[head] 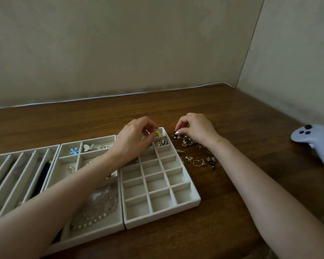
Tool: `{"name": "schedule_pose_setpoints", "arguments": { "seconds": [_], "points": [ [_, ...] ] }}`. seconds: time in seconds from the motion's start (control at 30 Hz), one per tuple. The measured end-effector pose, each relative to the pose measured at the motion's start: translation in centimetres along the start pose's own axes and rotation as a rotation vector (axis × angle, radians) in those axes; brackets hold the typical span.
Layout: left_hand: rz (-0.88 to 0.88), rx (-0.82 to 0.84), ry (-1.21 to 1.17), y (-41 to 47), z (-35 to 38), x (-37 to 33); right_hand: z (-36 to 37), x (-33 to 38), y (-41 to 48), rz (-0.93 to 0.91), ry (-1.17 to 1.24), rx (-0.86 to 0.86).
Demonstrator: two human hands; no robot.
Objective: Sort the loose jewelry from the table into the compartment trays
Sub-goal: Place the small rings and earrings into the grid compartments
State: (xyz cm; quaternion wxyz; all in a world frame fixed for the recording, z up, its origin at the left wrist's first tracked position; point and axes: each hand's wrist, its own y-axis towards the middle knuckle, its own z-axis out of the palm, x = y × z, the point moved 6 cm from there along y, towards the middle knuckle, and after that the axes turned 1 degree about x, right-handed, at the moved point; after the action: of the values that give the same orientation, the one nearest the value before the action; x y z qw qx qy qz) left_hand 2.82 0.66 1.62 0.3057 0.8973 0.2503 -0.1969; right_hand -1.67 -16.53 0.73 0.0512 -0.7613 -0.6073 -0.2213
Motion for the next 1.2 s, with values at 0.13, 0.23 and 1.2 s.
{"name": "schedule_pose_setpoints", "arguments": {
  "seconds": [0.13, 0.23, 1.2],
  "points": [
    [0.002, -0.011, -0.006, 0.0, -0.1, -0.1, 0.1, 0.1, 0.1, -0.012, 0.014, 0.002],
    [0.008, -0.022, 0.001, 0.0, -0.2, -0.2, 0.3, -0.1, 0.2, -0.012, 0.04, 0.002],
    [-0.292, 0.021, -0.498, 0.0, -0.2, 0.9, -1.0, 4.8, -1.2, -0.266, 0.704, -0.065]
  ]
}}
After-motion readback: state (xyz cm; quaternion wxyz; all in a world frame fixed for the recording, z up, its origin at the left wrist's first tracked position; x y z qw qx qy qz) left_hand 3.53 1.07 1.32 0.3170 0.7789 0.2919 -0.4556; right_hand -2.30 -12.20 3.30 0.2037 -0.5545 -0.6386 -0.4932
